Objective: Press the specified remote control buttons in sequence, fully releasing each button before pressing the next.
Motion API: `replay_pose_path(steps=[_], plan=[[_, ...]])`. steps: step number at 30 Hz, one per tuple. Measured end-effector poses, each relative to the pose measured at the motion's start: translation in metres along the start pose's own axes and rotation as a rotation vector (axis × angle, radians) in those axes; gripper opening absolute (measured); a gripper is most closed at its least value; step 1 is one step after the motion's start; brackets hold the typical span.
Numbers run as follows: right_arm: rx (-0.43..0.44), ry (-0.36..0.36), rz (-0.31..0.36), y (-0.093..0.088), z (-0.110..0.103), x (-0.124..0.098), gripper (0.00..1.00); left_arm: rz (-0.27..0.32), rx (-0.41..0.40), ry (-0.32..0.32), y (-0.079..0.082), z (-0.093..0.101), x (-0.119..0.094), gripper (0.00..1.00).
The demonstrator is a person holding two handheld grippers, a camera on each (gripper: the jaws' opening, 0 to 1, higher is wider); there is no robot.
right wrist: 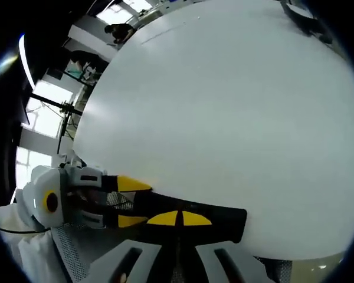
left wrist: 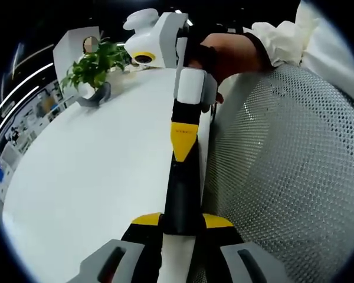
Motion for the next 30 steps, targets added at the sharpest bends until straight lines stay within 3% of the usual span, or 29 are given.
replay_pose_path(steps=[3,10,30], plan=[[-0.022,-0.001,-0.008,-0.0008,-0.0017,0.0030,0.00,0.005,-0.025,-0.002,-0.0002,-0.0009,-0.0006,0.24],[-0.048,-0.007,-0.009,-0.0013,-0.0015,0.0033,0.00,0.008,0.010,0.006,-0.0013,0.0009,-0.0003,0.24],[0.005,0.009,-0.015,-0.0012,0.0002,0.0019,0.00,0.016,0.021,0.012,-0.0022,0.0018,-0.0003,0.24]])
Point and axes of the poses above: the point that each gripper's makers call its tool centre point, and the gripper's own axes: x roughly forward along the fingers, z roughly to its right, y roughly out of its top, the point moved 10 cm from there along -x, roughly backward along the fingers, and after that the axes turned 15 degrees about x, right-handed, at the moved point
